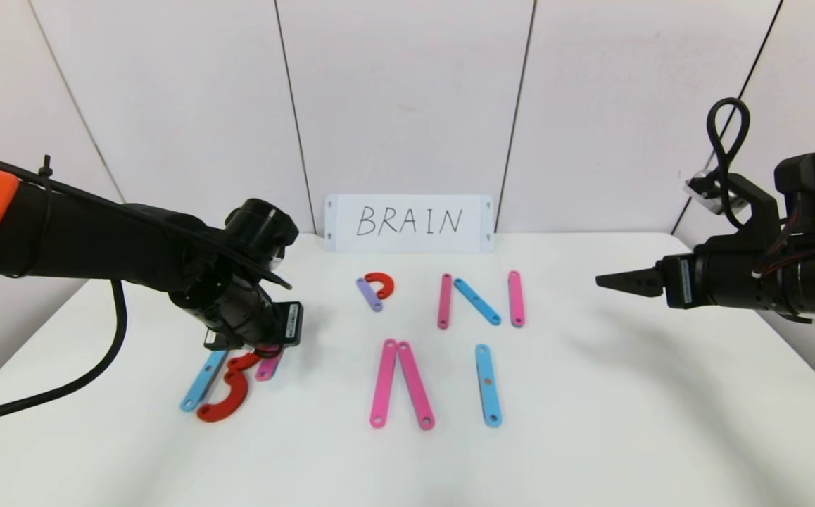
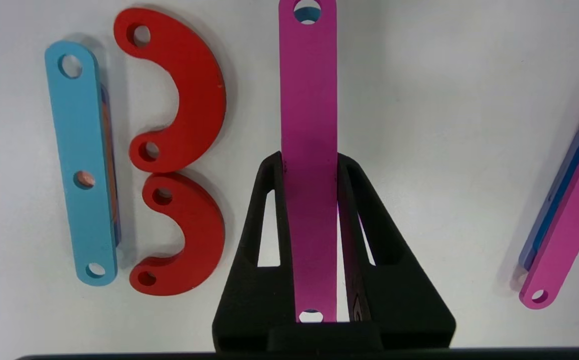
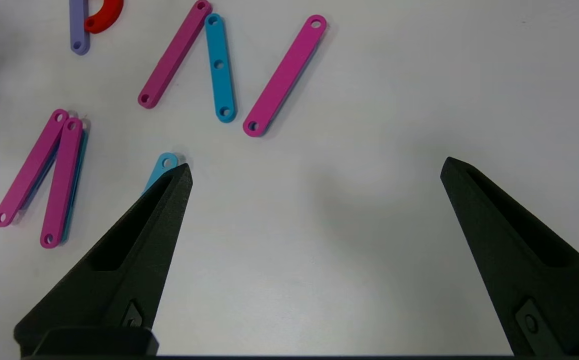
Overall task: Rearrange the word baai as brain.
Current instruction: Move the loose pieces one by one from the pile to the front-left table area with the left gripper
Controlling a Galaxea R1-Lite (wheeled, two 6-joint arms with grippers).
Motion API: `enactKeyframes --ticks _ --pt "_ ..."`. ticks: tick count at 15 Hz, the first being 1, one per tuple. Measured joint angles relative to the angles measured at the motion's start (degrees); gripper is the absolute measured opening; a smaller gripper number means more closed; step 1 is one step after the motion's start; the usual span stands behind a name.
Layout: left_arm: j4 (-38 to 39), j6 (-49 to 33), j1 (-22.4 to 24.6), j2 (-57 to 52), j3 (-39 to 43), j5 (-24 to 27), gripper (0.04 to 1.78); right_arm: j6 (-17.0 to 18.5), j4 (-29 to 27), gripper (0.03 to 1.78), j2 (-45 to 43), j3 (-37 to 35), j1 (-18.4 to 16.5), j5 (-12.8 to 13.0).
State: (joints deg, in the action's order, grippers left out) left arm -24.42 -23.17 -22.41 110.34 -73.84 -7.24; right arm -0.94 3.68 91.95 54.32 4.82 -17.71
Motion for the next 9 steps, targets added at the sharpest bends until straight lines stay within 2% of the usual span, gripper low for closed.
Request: enactKeyframes --ticks 4,9 --pt "-0.16 -1.84 -2.62 0.11 1.82 -0.06 0.30 0.00 -0.02 1.74 0.05 -0.02 0.11 -0.01" --pt "0.20 -2.16 -3.30 1.68 2.26 -0.02 0.30 0.00 -0.02 1.74 0.07 -0.09 0.24 0.00"
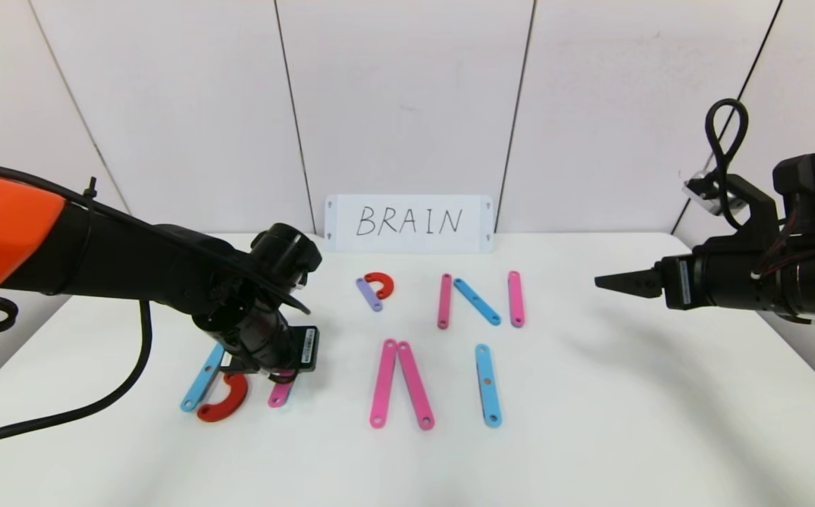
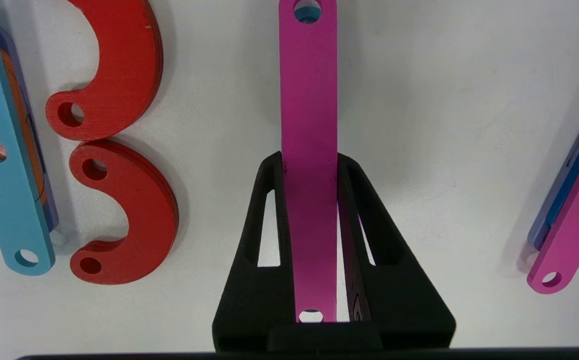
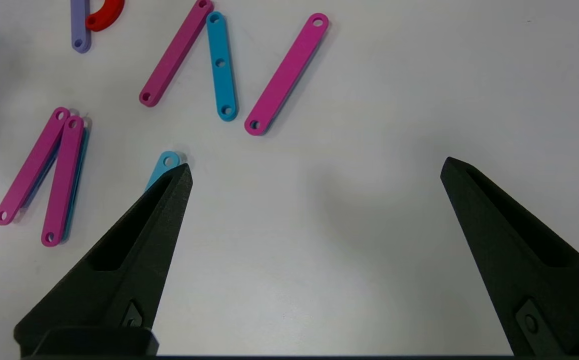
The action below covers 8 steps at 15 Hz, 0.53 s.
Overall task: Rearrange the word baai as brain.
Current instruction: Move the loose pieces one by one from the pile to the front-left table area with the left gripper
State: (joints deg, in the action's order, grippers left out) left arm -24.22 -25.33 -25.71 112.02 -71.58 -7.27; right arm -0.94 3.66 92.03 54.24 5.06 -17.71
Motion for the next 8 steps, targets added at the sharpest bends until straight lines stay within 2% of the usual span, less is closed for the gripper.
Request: enactKeyframes --ticks 8 --pt "0.17 0.34 -0.04 1.82 -0.05 0.00 0.30 0.00 -0.02 1.74 0.04 0.00 0.01 0.05"
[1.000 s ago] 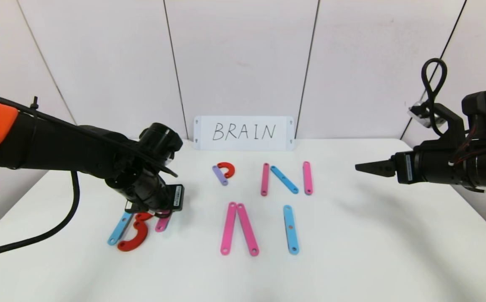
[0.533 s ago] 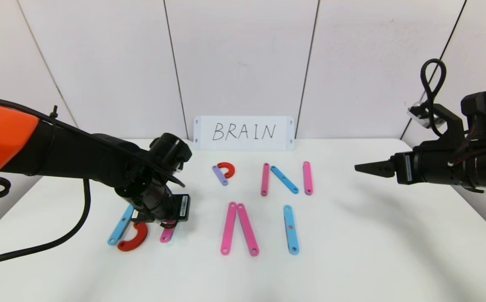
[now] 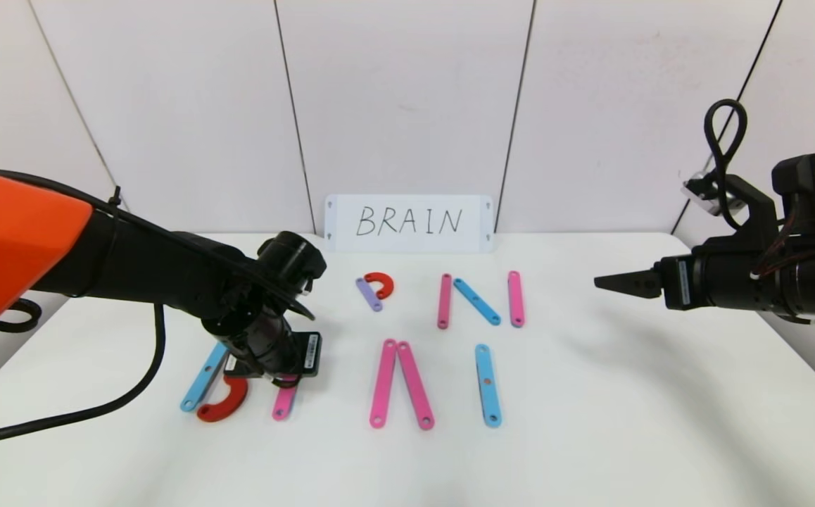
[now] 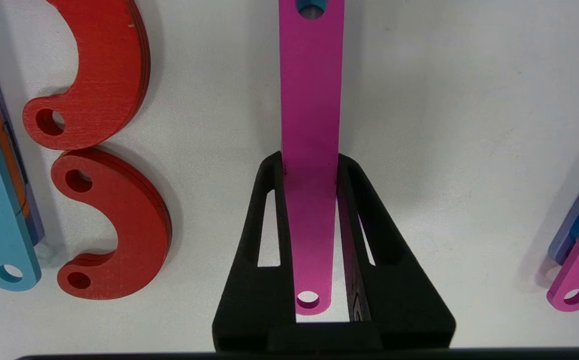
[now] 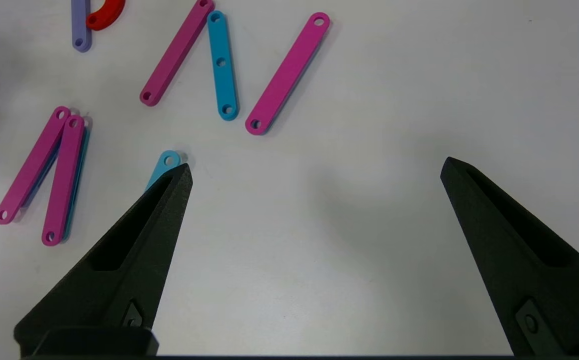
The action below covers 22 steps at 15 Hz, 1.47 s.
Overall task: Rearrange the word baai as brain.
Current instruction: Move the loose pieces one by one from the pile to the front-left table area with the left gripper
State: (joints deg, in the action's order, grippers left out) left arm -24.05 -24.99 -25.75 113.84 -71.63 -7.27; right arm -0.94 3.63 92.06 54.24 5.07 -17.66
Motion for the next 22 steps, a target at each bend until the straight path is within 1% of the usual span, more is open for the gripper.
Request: enactKeyframes --ticks 3,5,6,8,10,12,13,15,17,20,22 --pt "-0.01 0.13 -0.02 0.02 0.05 -0.01 0.32 0.00 0.02 1.74 0.00 0.00 0.07 0.02" --pt "-0.04 0.27 -0.07 0.00 0.13 0.00 0.41 0.00 0.02 1.74 0.00 0.00 0.07 0.02" --pt "-0.04 0.29 -0.07 0.00 0.13 0.05 0.50 0.00 0.00 1.74 0.00 0.00 0.10 0.00" --pt "-0.11 0.35 -0.10 0.00 0.11 0.05 0.76 0.01 0.02 1.74 0.00 0.00 0.10 0.02" --pt "-0.11 0.38 -0.10 0.00 0.11 0.20 1.11 -0.02 -0.05 1.74 0.00 0.00 0.10 0.02" --pt "0.00 0.40 -0.10 0.00 0.02 0.49 1.42 -0.05 -0.09 1.74 0.00 0.00 0.11 0.02" --pt "0.00 0.38 -0.11 0.00 -0.04 0.57 1.53 -0.07 -0.09 1.74 0.00 0.00 0.16 0.02" --pt "0.16 0.33 -0.32 -0.02 -0.24 0.74 1.69 -0.10 -0.06 1.74 0.00 0.00 0.18 0.02" --pt "0.71 0.18 -0.44 -0.17 -0.45 0.85 1.75 -0.10 0.00 1.74 0.00 -0.11 0.18 0.04" --pt "3.88 0.02 -0.51 -0.57 -1.18 0.68 1.75 -0.11 0.00 1.74 0.00 -0.27 0.29 0.04" --pt "4.27 0.07 -0.54 -0.48 -3.97 0.11 1.75 -0.18 0.00 1.74 0.00 -0.35 0.40 0.04"
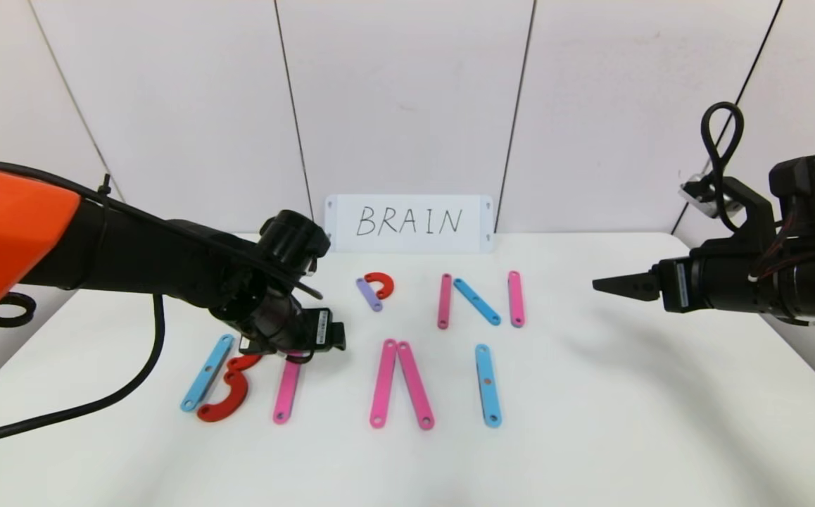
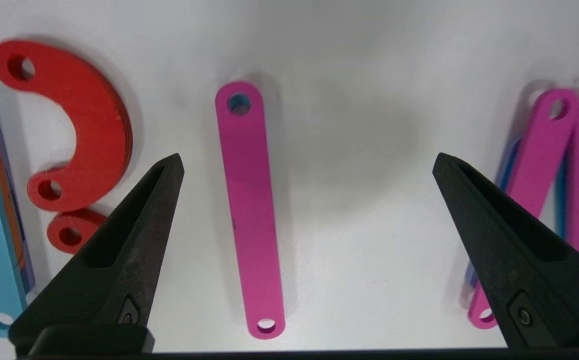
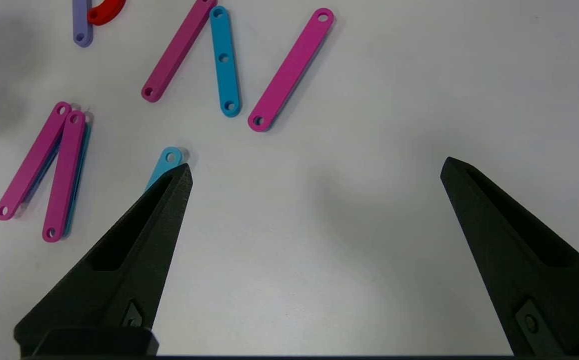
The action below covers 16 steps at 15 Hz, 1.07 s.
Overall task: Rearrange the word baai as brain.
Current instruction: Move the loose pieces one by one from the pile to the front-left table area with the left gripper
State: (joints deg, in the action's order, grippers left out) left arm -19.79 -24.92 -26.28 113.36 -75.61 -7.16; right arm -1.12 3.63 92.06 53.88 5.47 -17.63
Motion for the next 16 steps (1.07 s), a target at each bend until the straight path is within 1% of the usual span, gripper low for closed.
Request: enactKeyframes --ticks 2,6,7,9,12,16 --pt "-0.30 0.09 0.00 0.87 -4.05 -1.41 1.75 0.02 0.00 1.74 0.00 0.00 -0.07 0.00" --pt "-0.39 -0.24 0.00 6.90 -13.90 -9.79 1.75 0.02 0.05 1.74 0.00 -0.02 -0.13 -0.01" --pt "-0.48 -0.38 0.00 8.56 -16.24 -10.64 1.75 0.00 0.02 1.74 0.00 -0.02 -0.13 0.00" --pt "-0.24 -1.01 -0.06 11.62 -20.72 -11.03 1.75 0.00 0.02 1.74 0.00 -0.06 -0.18 -0.01" --pt "0.11 -1.34 -1.57 15.25 -25.66 -11.25 1.75 0.00 0.02 1.74 0.00 -0.11 -0.11 -0.04" --pt "0.00 -0.13 -3.29 19.03 -30.04 -11.53 1.75 0.00 0.09 1.74 -0.02 -0.24 -0.11 -0.06"
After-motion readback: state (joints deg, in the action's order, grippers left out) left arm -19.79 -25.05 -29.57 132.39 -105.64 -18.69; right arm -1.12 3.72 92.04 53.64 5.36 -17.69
